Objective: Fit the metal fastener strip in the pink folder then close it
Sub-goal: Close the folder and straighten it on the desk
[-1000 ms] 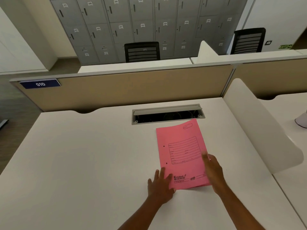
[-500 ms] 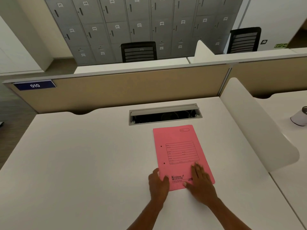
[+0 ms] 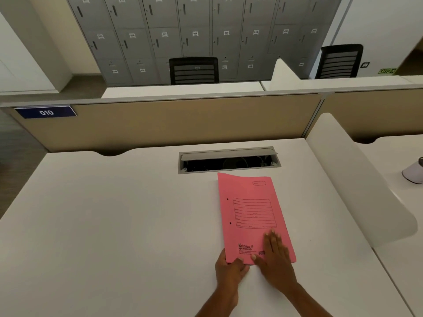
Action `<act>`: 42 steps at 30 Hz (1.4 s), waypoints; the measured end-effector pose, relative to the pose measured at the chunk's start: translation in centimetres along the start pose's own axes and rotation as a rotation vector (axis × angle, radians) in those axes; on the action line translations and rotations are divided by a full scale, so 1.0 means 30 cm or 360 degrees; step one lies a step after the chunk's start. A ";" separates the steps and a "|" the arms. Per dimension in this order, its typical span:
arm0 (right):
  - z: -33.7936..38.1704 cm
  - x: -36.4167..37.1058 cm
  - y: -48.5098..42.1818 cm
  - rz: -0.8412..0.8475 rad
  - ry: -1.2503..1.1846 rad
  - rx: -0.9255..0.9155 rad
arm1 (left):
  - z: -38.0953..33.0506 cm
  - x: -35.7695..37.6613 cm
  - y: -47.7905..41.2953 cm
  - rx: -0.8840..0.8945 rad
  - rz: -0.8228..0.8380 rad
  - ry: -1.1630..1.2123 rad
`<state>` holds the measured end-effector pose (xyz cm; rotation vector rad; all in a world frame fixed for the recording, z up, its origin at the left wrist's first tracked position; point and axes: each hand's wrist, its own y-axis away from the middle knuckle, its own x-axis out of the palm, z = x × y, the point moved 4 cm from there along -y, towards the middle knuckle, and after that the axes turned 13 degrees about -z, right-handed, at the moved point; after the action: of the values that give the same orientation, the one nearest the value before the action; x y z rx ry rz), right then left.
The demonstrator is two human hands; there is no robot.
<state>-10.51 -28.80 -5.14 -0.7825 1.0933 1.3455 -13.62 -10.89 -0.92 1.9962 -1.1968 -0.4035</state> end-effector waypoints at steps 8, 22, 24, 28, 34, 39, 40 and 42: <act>0.058 -0.042 -0.024 -0.0228 -0.0428 0.0311 | -0.121 -0.036 -0.018 0.0380 -0.0132 -0.0026; 0.499 -0.127 -0.141 0.0020 -0.1711 0.0805 | -0.547 -0.486 -0.252 0.0514 -0.0214 0.0341; 0.592 -0.106 -0.185 0.0083 -0.1802 0.0783 | -0.613 -0.542 -0.289 0.0522 -0.0254 0.0348; 0.768 -0.057 -0.271 0.0127 -0.1848 0.0770 | -0.743 -0.635 -0.370 0.0517 -0.0366 0.0381; 0.977 0.004 -0.387 0.0135 -0.1830 0.0766 | -0.900 -0.714 -0.507 0.0494 -0.0519 0.0324; 1.056 0.045 -0.452 0.0116 -0.1746 0.0798 | -0.972 -0.735 -0.600 0.0439 -0.0607 0.0246; 1.065 0.059 -0.467 0.0116 -0.1737 0.0814 | -0.979 -0.738 -0.620 0.0429 -0.0622 0.0233; 1.078 0.092 -0.498 0.0125 -0.1725 0.0857 | -0.990 -0.742 -0.659 0.0409 -0.0651 0.0225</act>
<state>8.99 0.50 0.99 0.3939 0.5335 1.1817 5.03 26.71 1.61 2.4565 -0.7799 -0.3113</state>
